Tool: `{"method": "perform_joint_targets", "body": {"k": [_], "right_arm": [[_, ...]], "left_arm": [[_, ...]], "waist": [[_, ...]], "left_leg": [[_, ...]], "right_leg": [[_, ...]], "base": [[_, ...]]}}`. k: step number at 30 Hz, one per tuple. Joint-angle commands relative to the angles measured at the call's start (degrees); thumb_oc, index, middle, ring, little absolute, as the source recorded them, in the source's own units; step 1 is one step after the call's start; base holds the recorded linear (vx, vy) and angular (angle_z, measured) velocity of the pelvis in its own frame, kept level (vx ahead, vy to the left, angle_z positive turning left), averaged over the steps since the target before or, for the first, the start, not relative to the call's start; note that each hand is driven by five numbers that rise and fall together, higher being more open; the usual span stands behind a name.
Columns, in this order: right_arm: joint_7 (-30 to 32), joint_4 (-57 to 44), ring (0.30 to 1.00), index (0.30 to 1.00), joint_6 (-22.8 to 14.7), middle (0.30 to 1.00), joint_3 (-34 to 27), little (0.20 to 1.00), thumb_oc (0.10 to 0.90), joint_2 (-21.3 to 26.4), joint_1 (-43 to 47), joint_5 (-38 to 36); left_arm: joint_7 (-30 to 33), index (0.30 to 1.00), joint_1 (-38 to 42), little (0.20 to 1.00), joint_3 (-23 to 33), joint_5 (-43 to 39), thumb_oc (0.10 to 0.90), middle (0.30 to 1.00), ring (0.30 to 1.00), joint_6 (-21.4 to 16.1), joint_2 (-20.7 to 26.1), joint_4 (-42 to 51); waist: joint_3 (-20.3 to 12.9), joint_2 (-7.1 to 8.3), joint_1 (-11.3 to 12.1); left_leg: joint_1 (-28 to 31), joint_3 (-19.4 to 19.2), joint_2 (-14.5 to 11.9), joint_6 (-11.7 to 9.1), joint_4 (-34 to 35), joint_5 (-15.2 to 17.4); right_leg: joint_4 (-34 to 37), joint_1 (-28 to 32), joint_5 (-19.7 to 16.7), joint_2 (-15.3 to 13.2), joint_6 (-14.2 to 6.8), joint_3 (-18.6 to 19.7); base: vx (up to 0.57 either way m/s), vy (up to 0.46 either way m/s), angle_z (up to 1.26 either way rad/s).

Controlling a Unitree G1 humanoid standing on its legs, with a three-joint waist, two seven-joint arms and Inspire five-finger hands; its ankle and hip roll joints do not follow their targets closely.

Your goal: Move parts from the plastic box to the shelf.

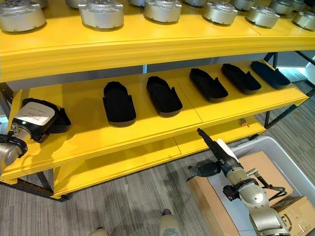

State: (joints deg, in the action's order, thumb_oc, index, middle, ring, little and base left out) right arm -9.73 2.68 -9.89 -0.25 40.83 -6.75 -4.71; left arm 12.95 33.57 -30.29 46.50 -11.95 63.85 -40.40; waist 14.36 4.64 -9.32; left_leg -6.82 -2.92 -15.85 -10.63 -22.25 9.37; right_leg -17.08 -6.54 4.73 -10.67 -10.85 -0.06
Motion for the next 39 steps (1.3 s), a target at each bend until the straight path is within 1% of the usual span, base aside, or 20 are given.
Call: {"method": "perform_joint_targets", "body": {"k": [1, 8, 10, 11, 16, 17, 20, 21, 27, 31, 35, 39], "right_arm": [[2.09, -3.95, 1.0, 1.0, -5.17, 1.0, -7.04, 1.0, 0.9, 3.22, 2.24, -2.45], [2.14, -3.65, 1.0, 1.0, -5.35, 1.0, -7.47, 1.0, 0.9, 3.86, 1.97, -2.66], [2.0, -3.68, 1.0, 1.0, -5.41, 1.0, -7.28, 1.0, 0.9, 4.13, 2.28, -2.95], [1.89, -3.62, 1.0, 1.0, -5.58, 1.0, -7.03, 1.0, 0.9, 4.09, 2.45, -2.96], [1.86, -3.39, 1.0, 1.0, -5.98, 1.0, -6.73, 1.0, 0.9, 4.33, 2.61, -2.96], [1.86, -3.39, 1.0, 1.0, -6.15, 1.0, -6.71, 1.0, 0.9, 4.49, 2.65, -3.02], [1.69, -3.54, 1.0, 1.0, -6.37, 1.0, -6.56, 1.0, 0.9, 4.78, 2.86, -3.39], [1.65, -3.46, 1.0, 1.0, -6.45, 1.0, -6.3, 1.0, 0.9, 4.81, 3.05, -3.65], [1.54, -3.57, 1.0, 1.0, -6.65, 1.0, -5.81, 1.0, 0.9, 5.43, 3.38, -3.95], [1.44, -3.51, 1.0, 1.0, -6.58, 1.0, -5.8, 1.0, 0.9, 5.38, 3.37, -3.98], [1.6, -3.68, 1.0, 1.0, -6.48, 1.0, -6.35, 1.0, 0.9, 4.9, 3.02, -3.76], [1.74, -3.63, 1.0, 1.0, -6.4, 1.0, -6.57, 1.0, 0.9, 4.6, 2.6, -3.23]], "left_arm": [[-0.03, 0.3, 5.61, 0.3, -0.31, 0.71, 0.4, 0.3, 0.3, 0.55, 5.0, 0.33], [-0.49, 0.3, 9.59, 0.3, -5.39, 2.49, 0.4, 0.3, 0.3, -1.01, 6.34, 2.34], [-0.7, 0.3, 11.19, 0.3, -7.68, 3.38, 0.4, 0.3, 0.3, -2.01, 7.25, 3.43], [-0.57, 0.3, 12.63, 0.3, -10.02, 4.33, 0.4, 0.3, 0.3, -2.77, 8.02, 3.93], [-0.79, 0.3, 15.21, 0.3, -14.64, 6.33, 0.4, 0.3, 0.3, -4.28, 9.19, 5.04], [-0.88, 0.3, 16.4, 0.3, -16.5, 6.95, 0.4, 0.3, 0.3, -4.86, 9.46, 5.46], [-1.01, 0.3, 17.98, 0.3, -19.16, 7.95, 0.4, 0.3, 0.3, -5.61, 9.68, 6.15], [-0.9, 0.3, 19.51, 0.3, -21.28, 8.46, 0.4, 0.3, 0.3, -5.96, 9.91, 6.23], [-1.3, 0.3, 22.18, 0.3, -25.79, 9.64, 0.4, 0.3, 0.3, -7.31, 10.79, 7.73], [-1.3, 0.3, 21.43, 0.3, -25.43, 9.48, 0.4, 0.3, 0.3, -7.35, 11.04, 7.53], [-1.89, 0.3, 18.53, 0.3, -22.4, 8.74, 0.4, 0.3, 0.3, -6.96, 11.13, 6.93], [-2.14, 0.3, 17.06, 0.3, -20.5, 8.67, 0.4, 0.3, 0.3, -6.51, 11.49, 6.21]], "waist": [[-4.35, 0.68, 0.07], [-4.37, 0.19, -0.89], [-4.29, -0.03, -1.19], [-4.39, -0.28, -1.36], [-4.67, -0.71, -1.83], [-4.78, -0.83, -1.97], [-4.96, -1.07, -2.25], [-5.06, -1.08, -2.3], [-5.29, -1.63, -2.83], [-5.37, -1.75, -2.84], [-5.23, -1.83, -2.64], [-5.34, -1.9, -2.5]], "left_leg": [[-2.27, -2.08, -2.32, 0.74, -4.56, 0.04], [-3.19, -2.43, -2.17, 0.89, -5.26, 0.32], [-3.32, -2.62, -2.16, 0.99, -5.32, 0.39], [-3.41, -2.98, -2.12, 1.06, -5.35, 0.49], [-3.8, -3.37, -2.04, 1.12, -5.82, 0.69], [-3.84, -3.5, -1.97, 1.12, -5.78, 0.75], [-4.02, -3.64, -1.91, 1.09, -5.96, 0.84], [-4.05, -3.66, -1.85, 1.13, -6.06, 0.94], [-4.4, -4.0, -1.94, 1.11, -6.48, 1.13], [-4.49, -4.18, -1.89, 1.13, -6.46, 1.17], [-4.79, -4.15, -1.96, 1.2, -6.75, 1.27], [-4.91, -4.04, -1.86, 1.2, -6.71, 1.27]], "right_leg": [[0.18, 4.24, 3.2, -3.36, -0.67, -0.6], [0.05, 2.88, 2.8, -3.5, -0.84, 0.25], [0.01, 2.49, 2.68, -3.56, -0.92, 0.48], [0.25, 2.24, 2.45, -3.68, -1.06, 0.85], [0.26, 1.84, 2.27, -3.99, -1.27, 1.12], [0.4, 1.81, 2.16, -4.05, -1.4, 1.17], [0.49, 1.71, 2.02, -4.15, -1.5, 1.38], [0.62, 1.57, 1.91, -4.15, -1.56, 1.52], [0.83, 1.23, 1.63, -4.35, -1.77, 1.94], [1.15, 1.08, 1.46, -4.4, -1.82, 2.28], [1.16, 0.94, 1.32, -4.36, -1.84, 2.2], [1.28, 1.17, 1.33, -4.41, -1.83, 2.1]], "base": [[0.0, 0.0, 0.0], [0.0, 0.017, -0.06], [-0.01, 0.026, -0.04], [0.0, 0.036, -0.04], [0.0, 0.02, -0.09], [0.0, 0.02, -0.07], [0.0, 0.007, -0.01], [0.0, 0.0, 0.0], [0.0, 0.002, -0.01], [0.0, 0.008, -0.07], [-0.01, -0.001, -0.05], [0.0, 0.0, 0.0]]}}
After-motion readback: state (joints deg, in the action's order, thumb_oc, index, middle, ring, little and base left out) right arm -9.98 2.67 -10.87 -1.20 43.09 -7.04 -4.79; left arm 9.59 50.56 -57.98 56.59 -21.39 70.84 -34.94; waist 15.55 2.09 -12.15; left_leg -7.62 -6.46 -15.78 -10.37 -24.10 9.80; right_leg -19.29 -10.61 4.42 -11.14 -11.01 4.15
